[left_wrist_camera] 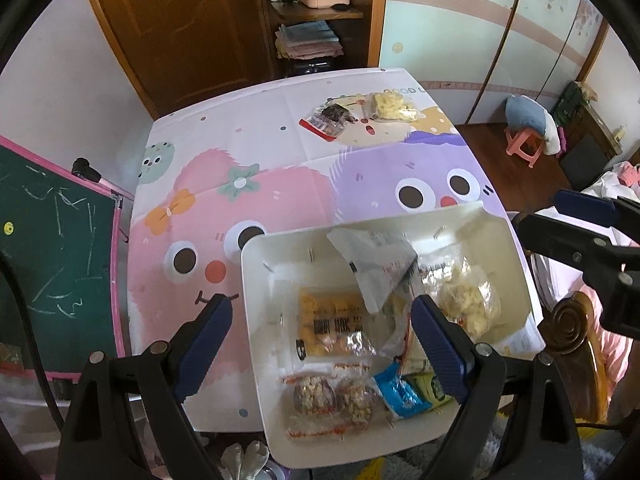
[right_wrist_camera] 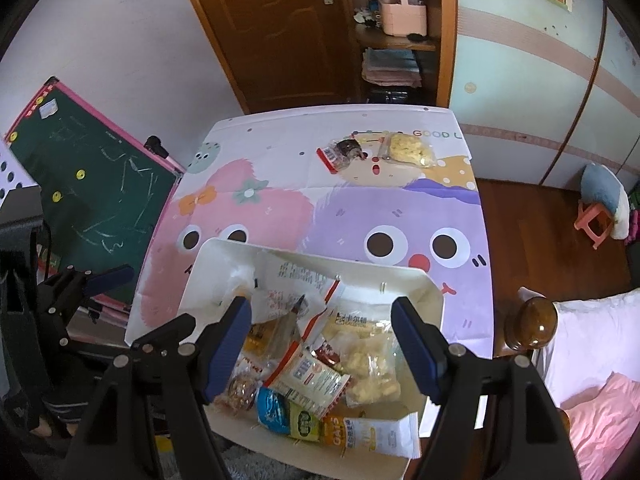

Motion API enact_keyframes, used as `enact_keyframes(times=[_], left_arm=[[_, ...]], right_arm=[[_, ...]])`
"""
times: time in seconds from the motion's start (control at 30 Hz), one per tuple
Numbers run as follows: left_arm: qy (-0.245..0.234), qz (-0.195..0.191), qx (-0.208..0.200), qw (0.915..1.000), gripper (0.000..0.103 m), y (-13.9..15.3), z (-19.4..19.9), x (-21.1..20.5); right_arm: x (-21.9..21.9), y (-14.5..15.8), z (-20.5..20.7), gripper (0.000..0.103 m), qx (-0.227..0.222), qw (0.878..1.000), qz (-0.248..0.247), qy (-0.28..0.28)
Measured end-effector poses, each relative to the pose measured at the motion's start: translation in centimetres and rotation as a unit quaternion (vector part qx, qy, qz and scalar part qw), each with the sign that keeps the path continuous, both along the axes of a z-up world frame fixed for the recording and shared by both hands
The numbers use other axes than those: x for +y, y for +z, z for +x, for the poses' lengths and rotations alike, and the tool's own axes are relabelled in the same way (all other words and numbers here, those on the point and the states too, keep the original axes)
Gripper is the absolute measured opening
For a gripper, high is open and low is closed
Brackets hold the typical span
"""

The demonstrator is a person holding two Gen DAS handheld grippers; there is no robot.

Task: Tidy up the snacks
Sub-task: 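Move both tools back to the last two snacks on the tablecloth, then grasp dark seaweed snack with left tool while right tool grasps yellow cake bag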

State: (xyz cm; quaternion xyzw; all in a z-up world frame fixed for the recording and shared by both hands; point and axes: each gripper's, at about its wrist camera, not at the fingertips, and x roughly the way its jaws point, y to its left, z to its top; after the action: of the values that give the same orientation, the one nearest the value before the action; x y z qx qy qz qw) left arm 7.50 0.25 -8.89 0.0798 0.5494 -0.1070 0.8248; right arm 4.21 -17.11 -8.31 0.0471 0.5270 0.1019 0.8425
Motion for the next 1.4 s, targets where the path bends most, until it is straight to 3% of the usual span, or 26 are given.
enact_keyframes(times=[0.23, 0.6, 0.77, 0.9, 1.0, 1.2, 1.4], left_arm=[[-0.016, 0.009, -0.007, 0.9998, 0.09, 1.1, 5.3, -0.5], [-0.061, 0.021, -0.098, 0.9931, 0.091, 6.5, 17.4, -3.8], [-0.065, 0.02, -0.111, 0.9916, 0.092, 6.3, 22.8, -5.2], [-0.076, 0.017, -0.1, 0.992, 0.092, 3.5, 27.2, -6.5], [-0.085, 0.019, -0.074, 0.9935, 0.092, -0.6, 30.5, -7.7], [-0.105, 0.013, -0.015, 0.9943, 0.092, -8.9, 33.6, -9.3], [-0.112, 0.017, 0.016, 0.9935, 0.092, -14.6, 35.0, -9.8]], right_arm=[[-0.9, 0.6, 3.8, 0.073, 0.0, 1.0, -0.015, -0.019], [-4.8, 5.2, 13.7, 0.073, -0.062, 0.994, -0.066, -0.063], [-6.6, 5.4, 19.2, 0.074, -0.073, 0.99, -0.07, -0.094], [-7.6, 3.1, 23.6, 0.079, -0.07, 0.988, -0.074, -0.112], [-8.1, 0.5, 26.1, 0.08, -0.06, 0.989, -0.067, -0.119], [-8.7, -7.8, 31.6, 0.081, -0.002, 0.991, -0.046, -0.124], [-9.2, -16.2, 34.0, 0.083, 0.077, 0.987, -0.02, -0.137]])
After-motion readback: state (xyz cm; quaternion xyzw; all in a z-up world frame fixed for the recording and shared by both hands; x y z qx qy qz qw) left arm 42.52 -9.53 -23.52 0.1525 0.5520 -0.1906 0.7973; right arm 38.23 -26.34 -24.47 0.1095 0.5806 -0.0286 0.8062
